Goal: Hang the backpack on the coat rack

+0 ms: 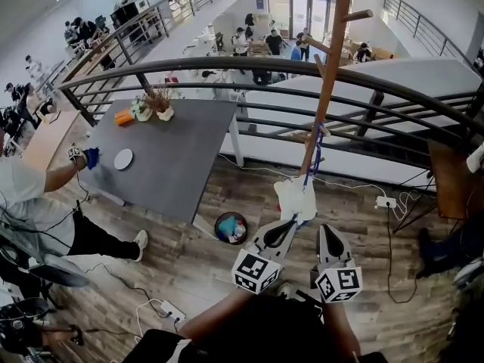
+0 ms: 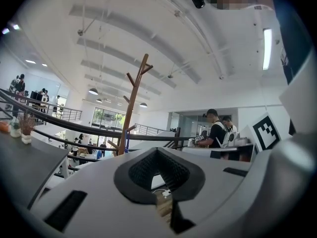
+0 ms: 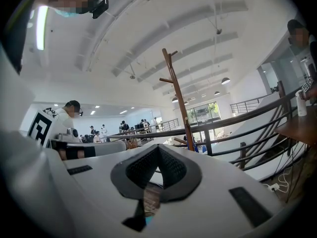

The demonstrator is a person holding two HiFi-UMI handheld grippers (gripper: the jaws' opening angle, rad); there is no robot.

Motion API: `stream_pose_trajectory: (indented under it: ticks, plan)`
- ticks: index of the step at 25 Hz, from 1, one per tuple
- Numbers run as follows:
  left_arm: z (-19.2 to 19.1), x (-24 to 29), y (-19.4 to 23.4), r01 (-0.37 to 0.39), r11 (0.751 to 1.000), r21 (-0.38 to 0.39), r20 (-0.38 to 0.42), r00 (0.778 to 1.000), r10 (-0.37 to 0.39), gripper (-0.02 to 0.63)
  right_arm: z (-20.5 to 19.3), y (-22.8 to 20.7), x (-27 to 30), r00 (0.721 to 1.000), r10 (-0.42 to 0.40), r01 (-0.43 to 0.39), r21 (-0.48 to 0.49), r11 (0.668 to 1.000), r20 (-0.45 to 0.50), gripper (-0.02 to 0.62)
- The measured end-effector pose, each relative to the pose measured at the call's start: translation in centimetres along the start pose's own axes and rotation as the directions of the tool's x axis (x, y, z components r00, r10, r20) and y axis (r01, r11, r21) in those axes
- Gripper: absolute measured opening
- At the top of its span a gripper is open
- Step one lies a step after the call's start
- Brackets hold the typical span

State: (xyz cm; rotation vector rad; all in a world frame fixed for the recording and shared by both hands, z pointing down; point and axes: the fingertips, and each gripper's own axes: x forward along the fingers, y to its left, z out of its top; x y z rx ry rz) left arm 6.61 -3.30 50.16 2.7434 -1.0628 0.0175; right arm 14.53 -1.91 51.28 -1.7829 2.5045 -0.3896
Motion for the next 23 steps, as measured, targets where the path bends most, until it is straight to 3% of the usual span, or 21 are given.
stream_pose_trajectory:
  ticks: [23]
  plan:
    - [0.4, 0.3, 0.8, 0.05, 0.999, -0.009, 0.007, 0.999, -0.05, 0.005, -0.2, 1.2, 0.7, 1.0, -0.013, 0.013, -0.023, 1.0, -0.005, 0.012]
